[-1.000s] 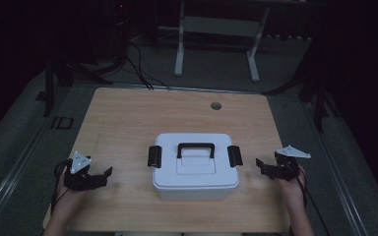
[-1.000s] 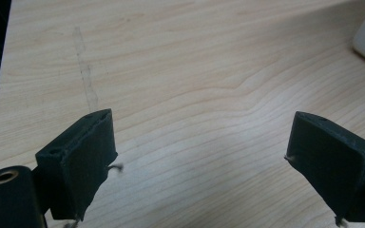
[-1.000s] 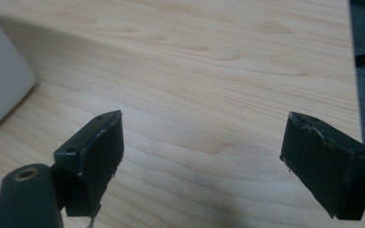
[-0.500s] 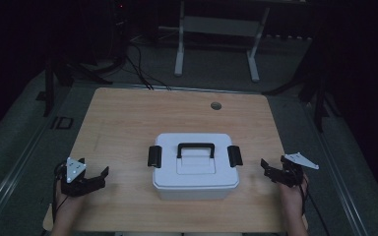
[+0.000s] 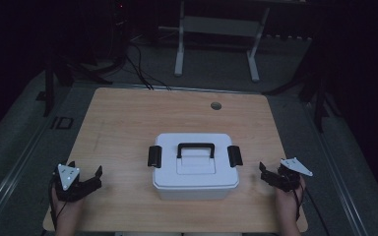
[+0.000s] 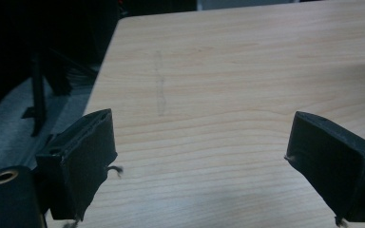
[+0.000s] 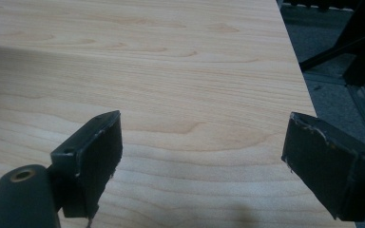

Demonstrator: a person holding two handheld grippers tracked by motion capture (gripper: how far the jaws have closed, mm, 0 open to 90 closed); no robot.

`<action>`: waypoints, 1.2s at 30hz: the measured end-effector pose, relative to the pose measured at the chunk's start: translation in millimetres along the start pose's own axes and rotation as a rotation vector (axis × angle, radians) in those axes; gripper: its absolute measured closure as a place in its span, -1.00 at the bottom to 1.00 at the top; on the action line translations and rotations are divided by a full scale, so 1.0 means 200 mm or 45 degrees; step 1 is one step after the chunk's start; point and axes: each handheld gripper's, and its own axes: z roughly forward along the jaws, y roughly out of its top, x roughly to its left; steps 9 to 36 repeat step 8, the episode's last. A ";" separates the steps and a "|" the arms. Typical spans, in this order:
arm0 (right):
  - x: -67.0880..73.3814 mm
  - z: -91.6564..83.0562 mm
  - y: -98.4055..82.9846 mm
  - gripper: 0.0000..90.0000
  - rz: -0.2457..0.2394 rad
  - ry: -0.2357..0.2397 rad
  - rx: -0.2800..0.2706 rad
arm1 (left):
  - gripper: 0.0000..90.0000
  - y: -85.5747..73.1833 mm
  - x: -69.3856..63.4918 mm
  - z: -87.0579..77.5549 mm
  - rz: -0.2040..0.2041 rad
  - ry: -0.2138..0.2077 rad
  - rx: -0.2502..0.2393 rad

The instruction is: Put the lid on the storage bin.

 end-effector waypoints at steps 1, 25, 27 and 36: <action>0.00 0.00 0.00 -0.71 -0.009 -0.001 0.002 | -0.80 0.00 0.00 0.00 0.009 0.008 -0.003; 0.00 0.00 0.00 -0.71 -0.018 -0.019 0.001 | -0.80 -0.01 0.01 -0.01 -0.027 -0.010 -0.038; 0.00 0.00 0.00 -0.71 -0.018 -0.019 0.001 | -0.80 -0.01 0.01 -0.01 -0.027 -0.010 -0.038; 0.00 0.00 0.00 -0.71 -0.018 -0.019 0.001 | -0.80 -0.01 0.01 -0.01 -0.027 -0.010 -0.038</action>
